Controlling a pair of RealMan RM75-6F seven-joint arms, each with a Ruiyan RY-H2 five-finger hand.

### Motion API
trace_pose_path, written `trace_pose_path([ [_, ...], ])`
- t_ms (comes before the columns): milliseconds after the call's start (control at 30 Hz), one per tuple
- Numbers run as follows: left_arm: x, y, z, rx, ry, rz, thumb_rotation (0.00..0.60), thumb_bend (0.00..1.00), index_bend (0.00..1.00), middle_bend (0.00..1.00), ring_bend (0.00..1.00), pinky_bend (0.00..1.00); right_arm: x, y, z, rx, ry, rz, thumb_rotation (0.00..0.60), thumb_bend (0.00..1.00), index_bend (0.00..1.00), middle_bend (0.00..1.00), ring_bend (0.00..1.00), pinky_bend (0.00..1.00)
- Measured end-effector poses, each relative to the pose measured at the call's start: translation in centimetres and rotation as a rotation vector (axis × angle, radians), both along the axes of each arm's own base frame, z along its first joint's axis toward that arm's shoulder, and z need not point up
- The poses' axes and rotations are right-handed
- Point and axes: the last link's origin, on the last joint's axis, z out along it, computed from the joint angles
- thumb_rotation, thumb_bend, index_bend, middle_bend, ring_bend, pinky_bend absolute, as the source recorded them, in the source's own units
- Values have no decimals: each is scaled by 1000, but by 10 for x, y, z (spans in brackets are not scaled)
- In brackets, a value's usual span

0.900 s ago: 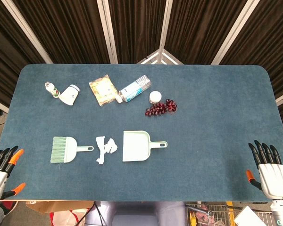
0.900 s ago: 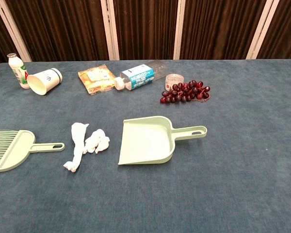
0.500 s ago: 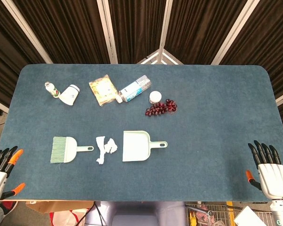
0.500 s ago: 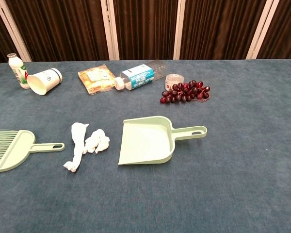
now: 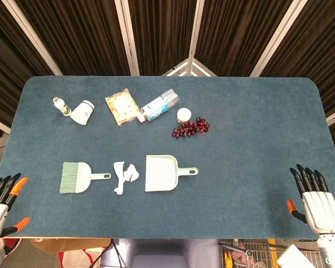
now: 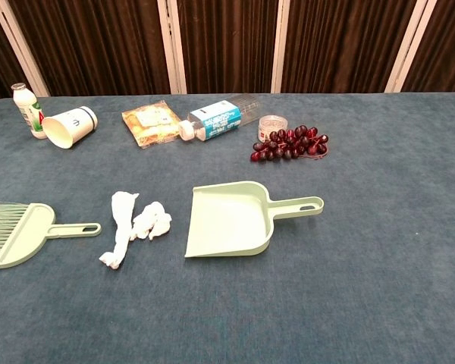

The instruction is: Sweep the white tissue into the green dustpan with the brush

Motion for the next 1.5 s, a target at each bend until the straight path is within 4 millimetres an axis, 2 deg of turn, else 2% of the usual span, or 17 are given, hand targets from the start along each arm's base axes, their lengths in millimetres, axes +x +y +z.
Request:
trace_pose_path([
  [100,0,0,0,1,4,-3,600,0,0,0,0,4,8,-16,-3,10,-26,45,600,385,0,480,511,670],
  [167,1,0,-1,3,3,-4,600,0,0,0,0,4,14,-28,-7,25,-36,68,600,384,0,602,624,750],
  [300,1,0,-1,4,6,-3,600,0,0,0,0,4,26,-51,-19,63,-32,101,600,384,17,703,715,809],
  [500,1,0,-2,8,15,-5,600,0,0,0,0,4,51,-84,-42,102,12,133,600,384,166,728,735,813],
  [800,1,1,-3,7,21,-6,600,0,0,0,0,4,94,-114,-95,170,21,164,600,385,252,731,736,813],
  [933,1,1,-3,6,20,-7,600,0,0,0,0,4,112,-119,-125,204,25,173,600,384,262,731,736,813],
  [1067,1,1,-3,4,18,-2,600,0,0,0,0,4,121,-114,-150,232,27,177,600,384,263,731,736,813],
  [1267,0,2,-3,3,19,1,600,0,0,0,0,4,127,-111,-171,253,41,177,600,384,262,731,736,813],
  [1500,0,3,-3,0,19,5,600,0,0,0,0,4,132,-113,-185,256,46,172,600,384,301,731,736,813],
])
